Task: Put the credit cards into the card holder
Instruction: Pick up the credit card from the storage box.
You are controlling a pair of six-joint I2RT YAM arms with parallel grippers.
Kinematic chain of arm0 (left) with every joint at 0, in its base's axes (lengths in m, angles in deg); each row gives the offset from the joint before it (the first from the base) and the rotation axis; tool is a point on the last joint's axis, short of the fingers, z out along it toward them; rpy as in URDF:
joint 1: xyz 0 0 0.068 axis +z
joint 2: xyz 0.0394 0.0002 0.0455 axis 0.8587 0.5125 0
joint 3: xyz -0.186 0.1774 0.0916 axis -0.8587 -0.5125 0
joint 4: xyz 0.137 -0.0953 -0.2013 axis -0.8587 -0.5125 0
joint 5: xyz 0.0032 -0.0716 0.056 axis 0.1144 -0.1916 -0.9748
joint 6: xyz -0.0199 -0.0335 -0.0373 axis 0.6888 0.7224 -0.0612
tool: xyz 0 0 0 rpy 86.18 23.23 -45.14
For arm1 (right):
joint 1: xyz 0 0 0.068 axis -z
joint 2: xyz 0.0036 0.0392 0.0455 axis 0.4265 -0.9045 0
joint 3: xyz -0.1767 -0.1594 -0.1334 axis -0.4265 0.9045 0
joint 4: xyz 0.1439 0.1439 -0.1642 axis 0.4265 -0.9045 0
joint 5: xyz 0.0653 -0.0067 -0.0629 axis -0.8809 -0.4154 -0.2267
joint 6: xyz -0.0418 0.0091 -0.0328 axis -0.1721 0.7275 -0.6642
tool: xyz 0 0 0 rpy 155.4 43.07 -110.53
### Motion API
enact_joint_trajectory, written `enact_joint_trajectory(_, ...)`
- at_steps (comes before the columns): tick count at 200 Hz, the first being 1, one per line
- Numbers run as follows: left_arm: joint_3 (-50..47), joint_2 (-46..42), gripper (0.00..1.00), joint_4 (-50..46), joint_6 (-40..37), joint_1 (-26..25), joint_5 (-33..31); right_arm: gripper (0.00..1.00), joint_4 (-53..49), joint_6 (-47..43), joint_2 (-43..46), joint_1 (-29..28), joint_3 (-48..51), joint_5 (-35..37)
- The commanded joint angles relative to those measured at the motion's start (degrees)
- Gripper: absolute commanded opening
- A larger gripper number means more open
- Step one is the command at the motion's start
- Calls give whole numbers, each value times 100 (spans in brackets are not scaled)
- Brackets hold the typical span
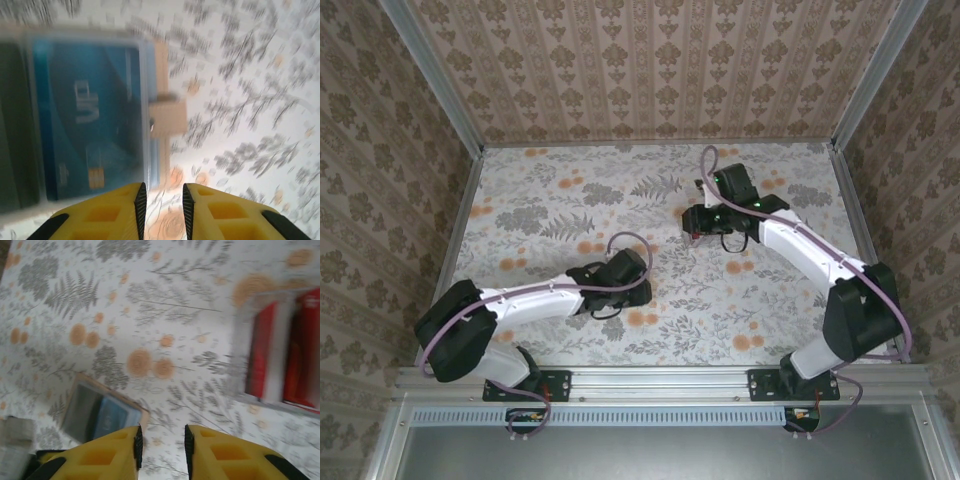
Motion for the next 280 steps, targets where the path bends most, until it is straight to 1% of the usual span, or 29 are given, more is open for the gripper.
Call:
enact_joint_trajectory(1, 478, 93, 31, -250, -539, 286, -4, 39, 126, -65, 520, 399, 332, 340)
enact_joint_trajectory(13, 712, 217, 31, -254, -638, 409, 52, 40, 157, -57, 612, 590, 451, 382)
enact_joint_trajectory(25, 963, 392, 33, -249, -720, 482, 99, 44, 206, -31, 899, 826, 587, 394)
enact_joint_trajectory(48, 1422, 770, 36, -197, -818, 578, 214, 45, 275, -6, 1064, 1180, 764, 305)
enact_joint_trajectory(70, 1799, 1165, 37, -130, -891, 657, 371, 48, 331, 7, 1088, 1481, 896, 117)
enact_joint_trajectory(108, 2423, 1709, 40, -81, -970, 814, 625, 53, 499, 36, 955, 1773, 1030, -177)
enact_joint_trajectory(141, 2877, 2156, 42, -69, -1014, 921, 819, 55, 681, 128, 692, 1853, 952, -458)
enact_joint_trajectory(146, 2941, 2224, 42, -69, -1018, 934, 855, 56, 701, 142, 505, 1860, 932, -479)
enact_joint_trajectory(195, 3330, 2688, 43, 47, -935, 985, 1091, 57, 830, 171, -136, 1878, 591, -655)
enact_joint_trajectory(223, 3585, 2931, 43, 48, -920, 987, 1262, 58, 798, 193, -623, 1878, 323, -925)
enact_joint_trajectory(280, 3913, 3365, 44, 6, -913, 987, 1485, 58, 675, 191, -1272, 1853, -128, -1432)
